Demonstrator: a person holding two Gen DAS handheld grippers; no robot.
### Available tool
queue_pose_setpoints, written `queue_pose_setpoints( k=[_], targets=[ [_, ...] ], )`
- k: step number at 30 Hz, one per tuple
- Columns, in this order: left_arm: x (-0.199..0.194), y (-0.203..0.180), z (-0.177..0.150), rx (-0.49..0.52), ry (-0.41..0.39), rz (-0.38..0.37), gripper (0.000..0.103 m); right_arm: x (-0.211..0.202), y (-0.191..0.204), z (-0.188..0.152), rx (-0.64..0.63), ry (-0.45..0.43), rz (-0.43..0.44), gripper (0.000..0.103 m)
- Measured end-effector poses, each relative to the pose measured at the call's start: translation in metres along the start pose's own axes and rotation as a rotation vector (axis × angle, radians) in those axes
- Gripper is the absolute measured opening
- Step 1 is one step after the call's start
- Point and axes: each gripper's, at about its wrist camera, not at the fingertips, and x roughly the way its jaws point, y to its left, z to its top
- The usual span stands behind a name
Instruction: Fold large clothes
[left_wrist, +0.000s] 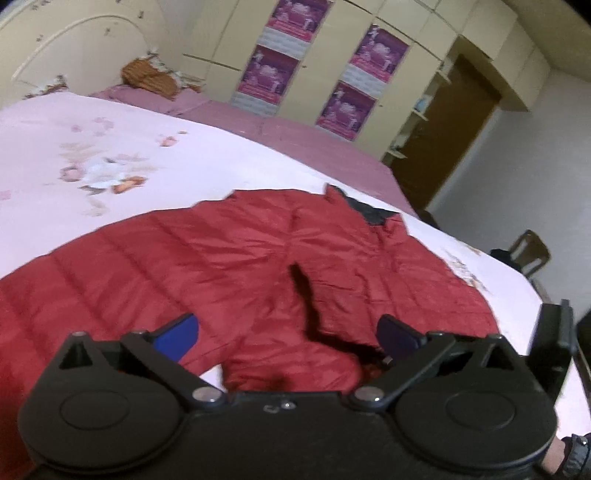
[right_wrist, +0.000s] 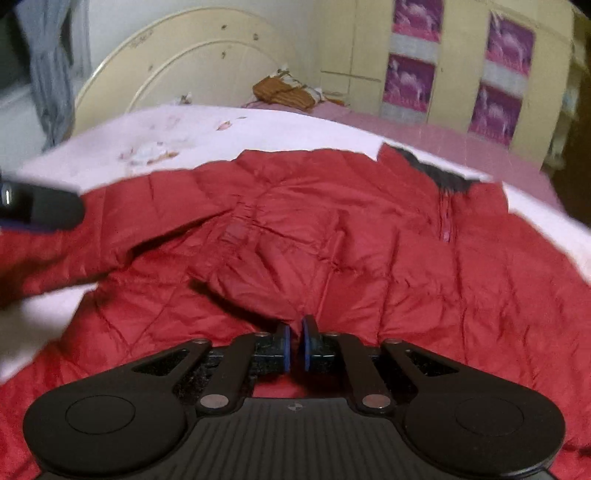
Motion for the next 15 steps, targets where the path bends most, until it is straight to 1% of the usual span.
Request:
queue_pose_setpoints(
  k=[1, 2, 3, 4, 5, 6, 7, 8, 9, 10, 11, 12, 13, 14, 15],
  targets=[
    [0.006, -0.003, 0.002, 0.004, 0.008, -0.016, 0.103, -0.004, -0.009, -0.001, 0.01, -0.026, -0.003, 0.071],
    [0.011, -0.006, 0.002, 0.008, 0.014, -0.032, 0.102, -0.014, -0.012, -0.003, 0.02, -0.062, -0.003, 0.077],
    [0.02, -0.011, 0.004, 0.011, 0.026, -0.053, 0.101, -0.019, -0.027, -0.006, 0.026, -0.072, -0.014, 0.077],
    [0.029, -0.015, 0.003, 0.013, 0.041, -0.06, 0.096, -0.023, -0.039, -0.006, 0.039, -0.08, -0.029, 0.077],
    [0.041, -0.02, 0.004, 0.016, 0.066, -0.066, 0.094, -0.035, -0.05, -0.007, 0.072, -0.095, -0.032, 0.076],
    [0.053, -0.024, 0.004, 0.025, 0.09, -0.059, 0.091, -0.04, -0.06, -0.007, 0.11, -0.109, -0.031, 0.074],
    [0.064, -0.028, 0.003, 0.041, 0.114, -0.033, 0.085, -0.047, -0.073, -0.011, 0.16, -0.117, -0.037, 0.059],
    [0.075, -0.032, 0.003, 0.062, 0.136, -0.004, 0.084, -0.055, -0.083, -0.013, 0.199, -0.11, -0.053, 0.042],
    [0.085, -0.033, 0.002, 0.079, 0.152, 0.024, 0.076, -0.062, -0.095, -0.018, 0.239, -0.106, -0.079, 0.037],
    [0.093, -0.035, 0.001, 0.094, 0.163, 0.053, 0.068, -0.07, -0.105, -0.02, 0.272, -0.11, -0.101, 0.026],
    [0.1, -0.039, 0.0, 0.128, 0.163, 0.08, 0.064, -0.077, -0.119, -0.027, 0.319, -0.119, -0.126, 0.018],
    [0.104, -0.043, 0.0, 0.165, 0.155, 0.098, 0.048, -0.085, -0.128, -0.029, 0.356, -0.123, -0.148, 0.016],
    [0.106, -0.047, 0.0, 0.199, 0.145, 0.112, 0.021, -0.09, -0.141, -0.036, 0.405, -0.123, -0.181, 0.016],
    [0.105, -0.049, 0.001, 0.2, 0.128, 0.108, 0.017, -0.098, -0.151, -0.041, 0.443, -0.124, -0.208, 0.015],
    [0.1, -0.05, 0.003, 0.19, 0.096, 0.107, 0.018, -0.105, -0.161, -0.043, 0.471, -0.122, -0.226, 0.015]
  ],
)
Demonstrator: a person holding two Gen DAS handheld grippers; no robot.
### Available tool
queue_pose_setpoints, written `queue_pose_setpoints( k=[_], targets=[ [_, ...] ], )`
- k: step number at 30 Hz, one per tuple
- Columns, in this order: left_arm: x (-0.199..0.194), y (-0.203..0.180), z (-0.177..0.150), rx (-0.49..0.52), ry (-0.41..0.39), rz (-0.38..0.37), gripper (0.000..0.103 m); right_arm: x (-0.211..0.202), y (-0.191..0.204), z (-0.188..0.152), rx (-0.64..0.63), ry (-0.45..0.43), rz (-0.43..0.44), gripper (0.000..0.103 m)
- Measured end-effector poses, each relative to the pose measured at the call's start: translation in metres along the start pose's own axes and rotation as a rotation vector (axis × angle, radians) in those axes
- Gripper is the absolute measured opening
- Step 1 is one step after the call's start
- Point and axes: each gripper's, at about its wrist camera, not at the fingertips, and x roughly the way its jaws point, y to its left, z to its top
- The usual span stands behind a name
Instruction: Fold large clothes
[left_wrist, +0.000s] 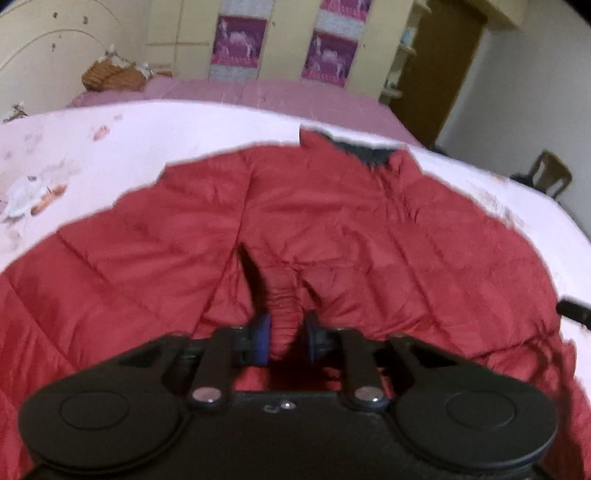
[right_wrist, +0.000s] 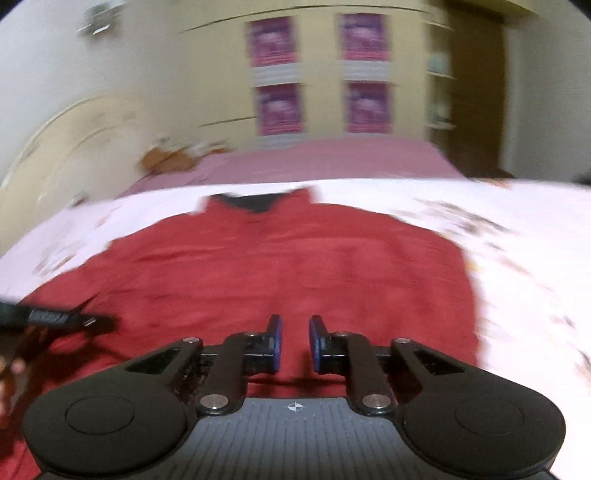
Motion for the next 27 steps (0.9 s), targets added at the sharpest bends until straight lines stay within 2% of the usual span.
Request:
queue_pose_setpoints(
  k=[3, 7, 8, 10, 11, 12, 14, 16, 17, 19, 24, 27],
  targets=[
    [-0.014, -0.001, 0.001, 0.026, -0.058, 0.056, 0.018, -0.01, -0.032, 0.005, 0.039, -0.01, -0.073, 0.014],
    [-0.002, 0.001, -0.005, 0.039, -0.005, 0.086, 0.018, -0.004, -0.061, 0.013, 0.074, -0.024, -0.118, 0.014],
    [0.002, 0.0, -0.006, 0.045, 0.007, 0.092, 0.018, 0.004, -0.067, 0.013, 0.074, 0.005, -0.122, 0.014],
    [0.008, -0.002, -0.007, 0.047, 0.019, 0.1, 0.019, 0.033, -0.075, 0.009, 0.065, 0.123, -0.15, 0.014],
    [0.007, -0.002, -0.007, 0.051, 0.025, 0.103, 0.02, 0.039, -0.078, 0.006, 0.066, 0.139, -0.147, 0.014],
    [0.005, -0.003, -0.006, 0.057, 0.036, 0.107, 0.025, 0.039, -0.08, 0.006, 0.066, 0.132, -0.143, 0.014],
    [-0.008, -0.001, -0.005, 0.042, 0.016, 0.145, 0.047, 0.031, -0.081, 0.012, 0.068, 0.119, -0.14, 0.014],
    [-0.033, -0.002, -0.005, 0.042, -0.092, 0.183, 0.088, 0.016, -0.084, 0.02, 0.094, 0.056, -0.113, 0.014],
    [-0.042, -0.006, -0.004, 0.056, -0.142, 0.211, 0.089, 0.01, -0.084, 0.027, 0.091, 0.02, -0.106, 0.014],
    [-0.038, -0.017, 0.005, 0.106, -0.166, 0.185, 0.08, 0.011, -0.082, 0.041, 0.07, -0.025, -0.099, 0.014],
    [0.012, -0.043, 0.02, 0.178, -0.115, 0.121, 0.073, 0.06, -0.079, 0.069, 0.022, -0.013, -0.069, 0.014],
    [0.044, -0.041, 0.014, 0.197, -0.037, 0.138, 0.075, 0.099, -0.088, 0.064, 0.007, 0.074, -0.11, 0.014]
  ],
)
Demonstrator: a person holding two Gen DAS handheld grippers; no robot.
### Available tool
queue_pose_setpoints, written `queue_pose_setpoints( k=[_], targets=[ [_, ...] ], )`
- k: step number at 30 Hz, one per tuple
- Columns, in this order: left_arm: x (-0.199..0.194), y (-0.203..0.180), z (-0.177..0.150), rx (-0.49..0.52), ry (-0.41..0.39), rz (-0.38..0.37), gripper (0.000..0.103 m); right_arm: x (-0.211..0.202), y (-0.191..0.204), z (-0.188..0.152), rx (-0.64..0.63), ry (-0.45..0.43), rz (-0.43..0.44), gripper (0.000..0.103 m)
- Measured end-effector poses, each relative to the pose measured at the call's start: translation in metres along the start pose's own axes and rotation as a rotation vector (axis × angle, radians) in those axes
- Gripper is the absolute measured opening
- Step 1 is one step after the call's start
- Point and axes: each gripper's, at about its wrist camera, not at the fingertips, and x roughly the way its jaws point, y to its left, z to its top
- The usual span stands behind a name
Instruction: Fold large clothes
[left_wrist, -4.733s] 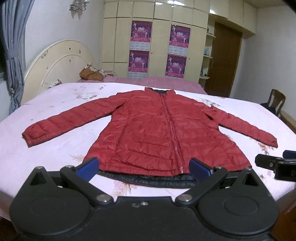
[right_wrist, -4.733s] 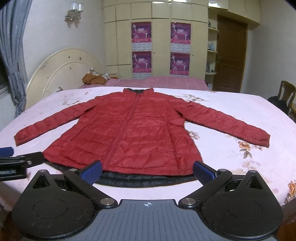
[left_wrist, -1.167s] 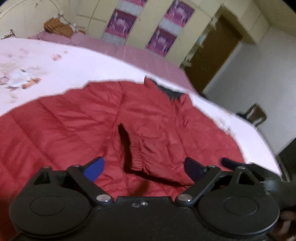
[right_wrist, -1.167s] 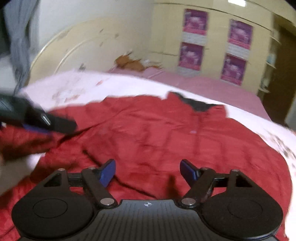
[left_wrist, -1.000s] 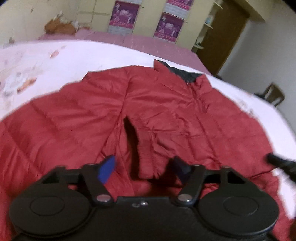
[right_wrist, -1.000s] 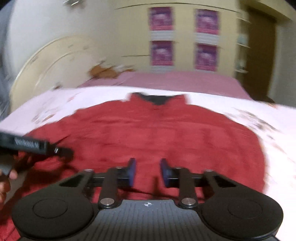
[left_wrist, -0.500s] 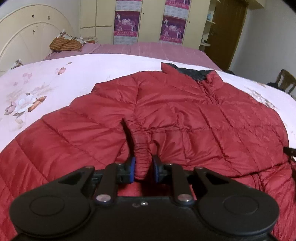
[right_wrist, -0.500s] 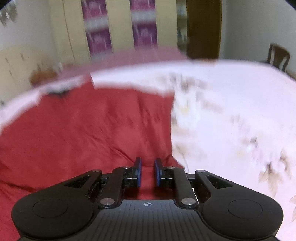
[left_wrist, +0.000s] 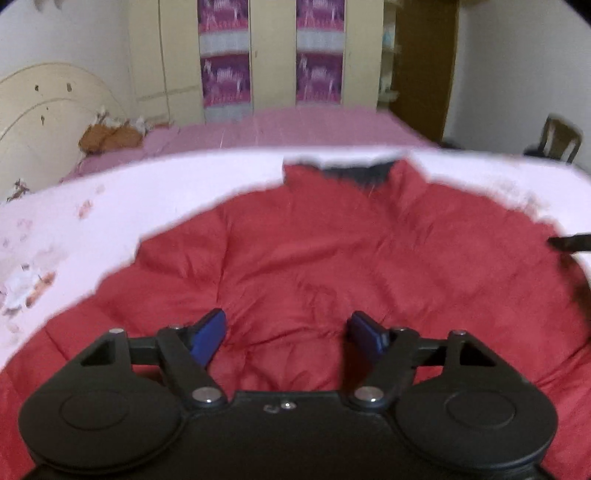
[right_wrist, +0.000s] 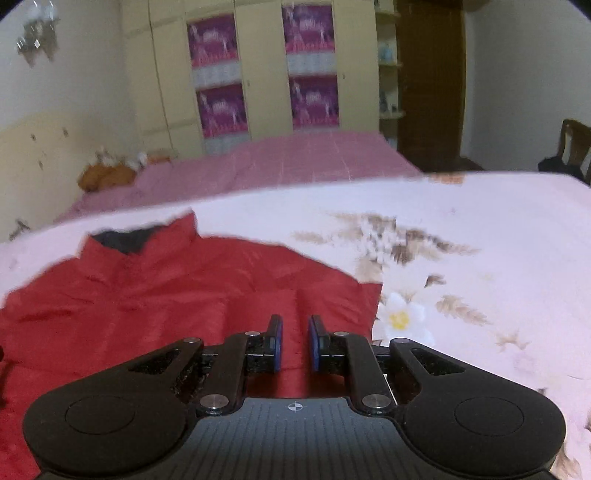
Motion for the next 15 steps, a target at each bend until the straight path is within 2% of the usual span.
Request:
queue_pose_setpoints(
  k=[1, 4, 5, 7, 11, 13, 15],
  targets=[
    [0.005, 0.002, -0.005, -0.006, 0.003, -0.008, 0.076, 0.009, -0.003, -0.004, -0.004, 0.031, -0.02, 0.014],
    [-0.004, -0.002, -0.002, 0.002, 0.005, 0.007, 0.074, 0.009, -0.009, -0.011, -0.012, 0.033, -0.013, 0.014],
    [-0.012, -0.002, -0.001, -0.007, -0.012, 0.008, 0.074, 0.001, -0.01, -0.009, -0.002, 0.029, -0.017, 0.015],
    [-0.032, -0.004, -0.003, -0.051, -0.062, -0.01, 0.084, -0.024, -0.015, -0.011, 0.041, -0.014, 0.018, 0.015],
    [-0.055, -0.016, -0.019, -0.078, -0.095, -0.027, 0.081, -0.067, -0.014, -0.029, 0.057, -0.035, 0.049, 0.015],
    [-0.046, -0.023, -0.025, -0.069, -0.064, -0.031, 0.078, -0.072, -0.009, -0.042, 0.037, 0.006, 0.056, 0.015],
    [-0.026, -0.027, -0.031, -0.056, 0.01, -0.022, 0.079, -0.061, -0.002, -0.051, -0.003, 0.07, 0.025, 0.015]
  ],
)
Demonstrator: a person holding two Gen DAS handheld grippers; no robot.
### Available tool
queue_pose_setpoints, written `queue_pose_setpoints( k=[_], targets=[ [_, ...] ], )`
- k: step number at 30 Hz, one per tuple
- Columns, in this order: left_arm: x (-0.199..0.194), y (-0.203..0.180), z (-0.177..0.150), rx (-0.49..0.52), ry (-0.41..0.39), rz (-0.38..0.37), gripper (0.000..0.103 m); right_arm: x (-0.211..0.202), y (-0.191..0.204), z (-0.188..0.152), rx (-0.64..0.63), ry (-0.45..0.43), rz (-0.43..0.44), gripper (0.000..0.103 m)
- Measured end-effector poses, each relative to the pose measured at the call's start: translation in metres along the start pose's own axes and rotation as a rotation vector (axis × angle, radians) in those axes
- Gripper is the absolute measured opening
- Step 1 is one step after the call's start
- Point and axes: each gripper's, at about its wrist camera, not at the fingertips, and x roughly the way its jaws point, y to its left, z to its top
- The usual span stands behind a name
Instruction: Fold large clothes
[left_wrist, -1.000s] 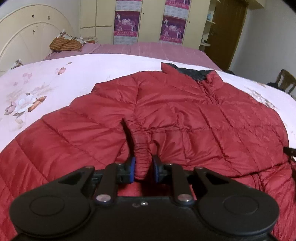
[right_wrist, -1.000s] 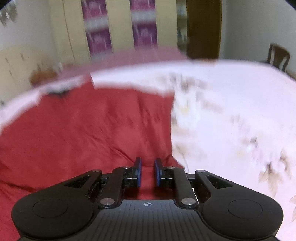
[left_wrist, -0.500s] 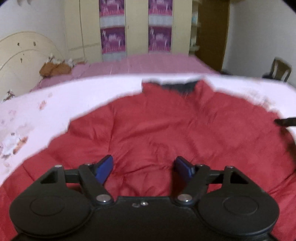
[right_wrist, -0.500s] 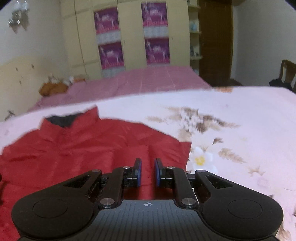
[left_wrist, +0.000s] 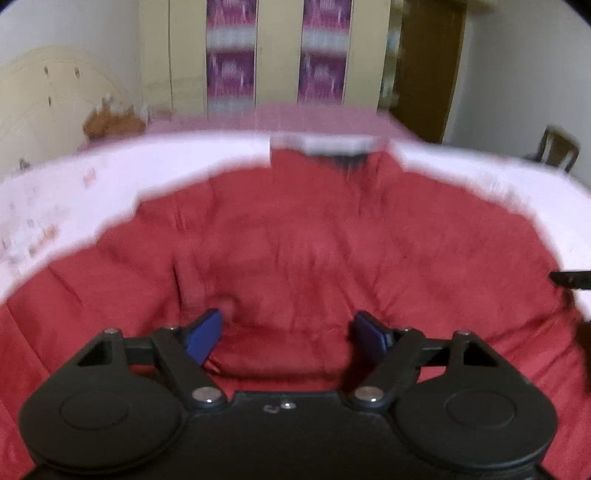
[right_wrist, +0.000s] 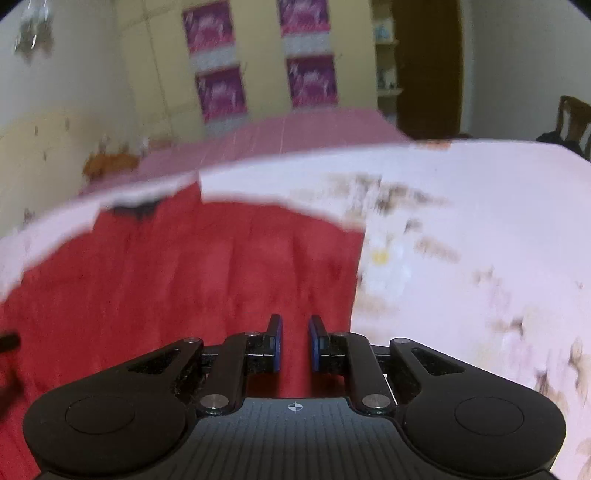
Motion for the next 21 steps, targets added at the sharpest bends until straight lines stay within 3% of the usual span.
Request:
queue_pose_setpoints(
  k=[5, 7, 8, 9, 10, 12, 14, 16, 18, 21],
  targets=[
    [-0.005, 0.002, 0.005, -0.024, -0.012, 0.01, 0.081, -0.011, 0.007, 0.002, -0.011, -0.026, -0.01, 0.015],
    [-0.018, 0.006, 0.002, -0.052, -0.041, 0.007, 0.097, -0.026, 0.006, 0.001, 0.013, -0.078, -0.015, 0.018],
    [-0.027, 0.008, -0.001, -0.062, -0.059, 0.034, 0.103, -0.033, 0.005, -0.001, 0.019, -0.094, -0.032, 0.061],
    [-0.035, 0.01, -0.005, -0.073, -0.069, 0.057, 0.102, -0.039, 0.005, -0.002, 0.022, -0.118, -0.047, 0.087],
    [-0.042, 0.014, -0.01, -0.09, -0.07, 0.064, 0.103, -0.05, 0.006, -0.005, 0.016, -0.163, -0.044, 0.101],
    [-0.06, 0.027, -0.022, -0.151, -0.081, 0.082, 0.102, -0.062, 0.005, -0.007, 0.0, -0.175, -0.019, 0.099],
    [-0.08, 0.045, -0.038, -0.229, -0.087, 0.113, 0.098, -0.071, 0.006, -0.01, -0.001, -0.171, -0.004, 0.087],
    [-0.099, 0.065, -0.056, -0.319, -0.085, 0.152, 0.089, -0.077, 0.008, -0.014, 0.001, -0.168, 0.008, 0.081],
    [-0.12, 0.088, -0.082, -0.444, -0.086, 0.189, 0.083, -0.08, 0.012, -0.018, 0.004, -0.153, 0.028, 0.076],
    [-0.154, 0.117, -0.127, -0.648, -0.091, 0.241, 0.077, -0.075, 0.021, -0.024, -0.01, -0.122, 0.062, 0.076]
  ],
)
